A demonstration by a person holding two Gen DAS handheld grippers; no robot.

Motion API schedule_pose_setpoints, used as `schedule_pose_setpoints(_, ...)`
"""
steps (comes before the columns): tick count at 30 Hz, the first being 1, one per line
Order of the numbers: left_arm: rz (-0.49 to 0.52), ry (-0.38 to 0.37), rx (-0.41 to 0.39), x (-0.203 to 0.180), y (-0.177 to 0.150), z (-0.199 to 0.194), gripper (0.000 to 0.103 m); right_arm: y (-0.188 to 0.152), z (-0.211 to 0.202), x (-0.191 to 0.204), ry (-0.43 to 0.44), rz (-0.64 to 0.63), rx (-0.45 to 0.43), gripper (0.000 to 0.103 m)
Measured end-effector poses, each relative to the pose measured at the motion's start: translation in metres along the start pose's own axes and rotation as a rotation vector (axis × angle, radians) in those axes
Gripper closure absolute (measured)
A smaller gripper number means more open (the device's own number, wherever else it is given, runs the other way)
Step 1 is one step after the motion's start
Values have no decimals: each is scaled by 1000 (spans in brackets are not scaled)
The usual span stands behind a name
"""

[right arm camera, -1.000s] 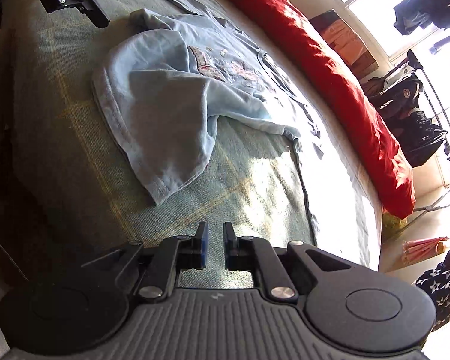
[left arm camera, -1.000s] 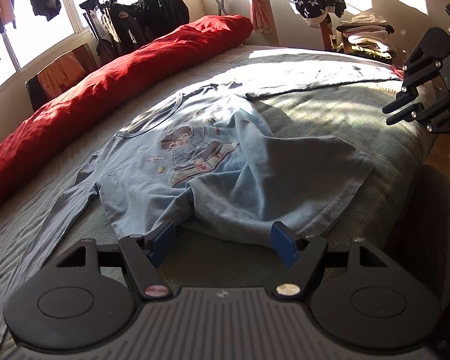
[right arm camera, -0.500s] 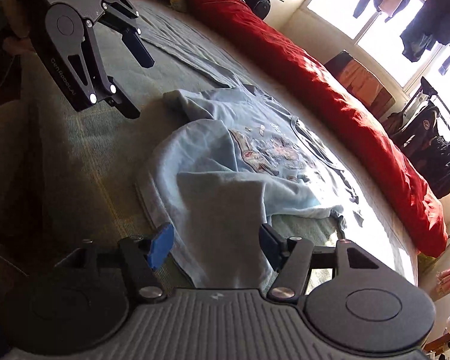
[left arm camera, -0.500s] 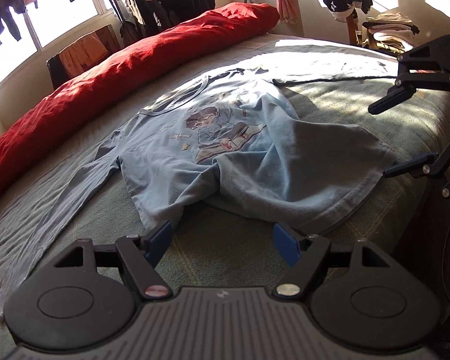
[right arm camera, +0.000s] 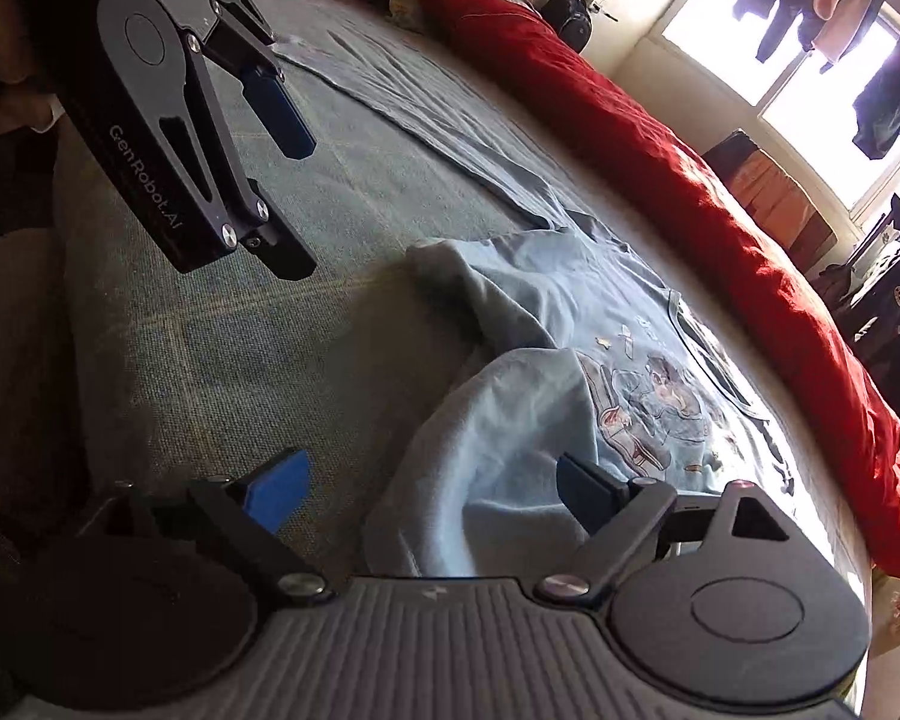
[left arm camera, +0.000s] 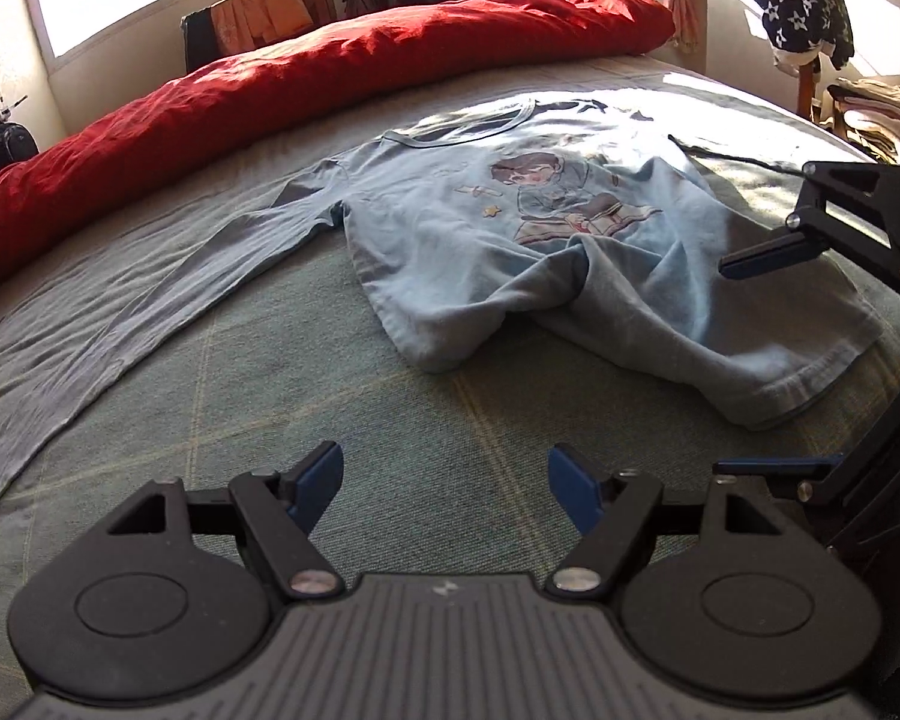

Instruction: Fold clothes

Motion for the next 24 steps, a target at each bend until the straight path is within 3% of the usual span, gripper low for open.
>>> schedule_pose_setpoints(7,-41,-45,3,4,1,9,27,-5,14,-38,-105,55,29,11)
schedule_pose_setpoints(9,-50,-65,5,3,3,14,27,-7,18,-49,-136,70,38,6)
schedule_pose_setpoints(16,-77,-161,36,-11,14,43,27,-43,26,-119,-264,235,94,4)
schedule_pose_setpoints(21,-102,-173,60,-10,21,71,27,-55,15,-134,-214,371,67,4)
schedule_pose_setpoints(24,-125,-195,49,-6,31,78,27,-42,-4,-119,-100,395,-8,4)
Point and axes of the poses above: each gripper's, at about its wrist camera, not at the fingertips, and z roughly the way its jaws point, x to its left, y to its top, the point moved 8 cm from there along z, roughly the way its jaws point, and after that the axes turned 3 degrees about -x, right-handed, at the moved point
